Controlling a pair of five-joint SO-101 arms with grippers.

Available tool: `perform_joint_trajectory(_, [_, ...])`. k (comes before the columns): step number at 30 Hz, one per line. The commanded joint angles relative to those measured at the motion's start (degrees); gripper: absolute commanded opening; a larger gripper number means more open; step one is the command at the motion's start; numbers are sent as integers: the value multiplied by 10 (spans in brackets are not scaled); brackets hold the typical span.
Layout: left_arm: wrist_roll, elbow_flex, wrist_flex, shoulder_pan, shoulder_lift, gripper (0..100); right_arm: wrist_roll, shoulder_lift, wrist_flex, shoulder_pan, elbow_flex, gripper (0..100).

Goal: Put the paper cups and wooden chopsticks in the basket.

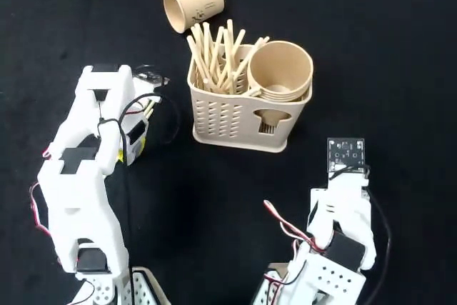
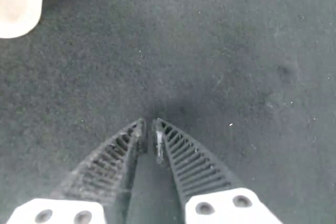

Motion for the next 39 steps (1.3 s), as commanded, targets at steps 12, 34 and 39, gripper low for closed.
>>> perform_joint_trajectory(12, [-38,-40,-49,-69,-119,238,6,-33,-10,-8,2,35])
perform_joint_trajectory(34, [-46,36,-139,-50,-7,30,6,-33,-10,-8,2,35])
perform_joint_trajectory(39, [-45,58,-173,-44,-22,29,6,-33,-11,-8,2,35])
